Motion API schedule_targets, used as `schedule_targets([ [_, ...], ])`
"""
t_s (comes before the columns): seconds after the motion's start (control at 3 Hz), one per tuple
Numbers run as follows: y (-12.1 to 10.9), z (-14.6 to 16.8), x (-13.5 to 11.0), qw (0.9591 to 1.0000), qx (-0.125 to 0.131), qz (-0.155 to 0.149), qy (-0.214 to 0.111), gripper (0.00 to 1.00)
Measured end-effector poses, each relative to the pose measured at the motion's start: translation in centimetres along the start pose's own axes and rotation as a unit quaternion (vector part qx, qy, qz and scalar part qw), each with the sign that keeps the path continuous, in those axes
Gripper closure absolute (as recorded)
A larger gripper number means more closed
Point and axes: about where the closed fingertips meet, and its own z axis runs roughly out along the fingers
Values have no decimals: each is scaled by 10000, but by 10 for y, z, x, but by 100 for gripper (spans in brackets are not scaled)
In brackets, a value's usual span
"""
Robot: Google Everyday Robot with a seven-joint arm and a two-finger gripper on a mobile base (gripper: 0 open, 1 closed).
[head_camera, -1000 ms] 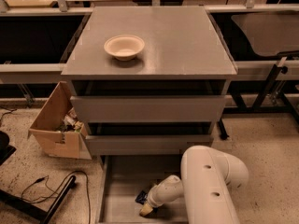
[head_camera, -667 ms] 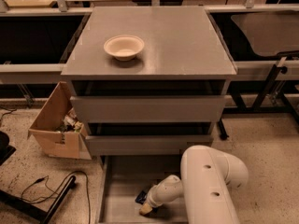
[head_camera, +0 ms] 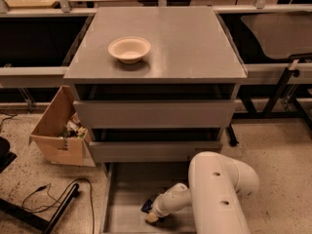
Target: Pick rxbar blueberry from bottom drawer and place on counter
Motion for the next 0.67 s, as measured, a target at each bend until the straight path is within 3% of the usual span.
schedule_targets([
  [0.67, 1, -8, -4, 10000, 0, 0, 0, 100],
])
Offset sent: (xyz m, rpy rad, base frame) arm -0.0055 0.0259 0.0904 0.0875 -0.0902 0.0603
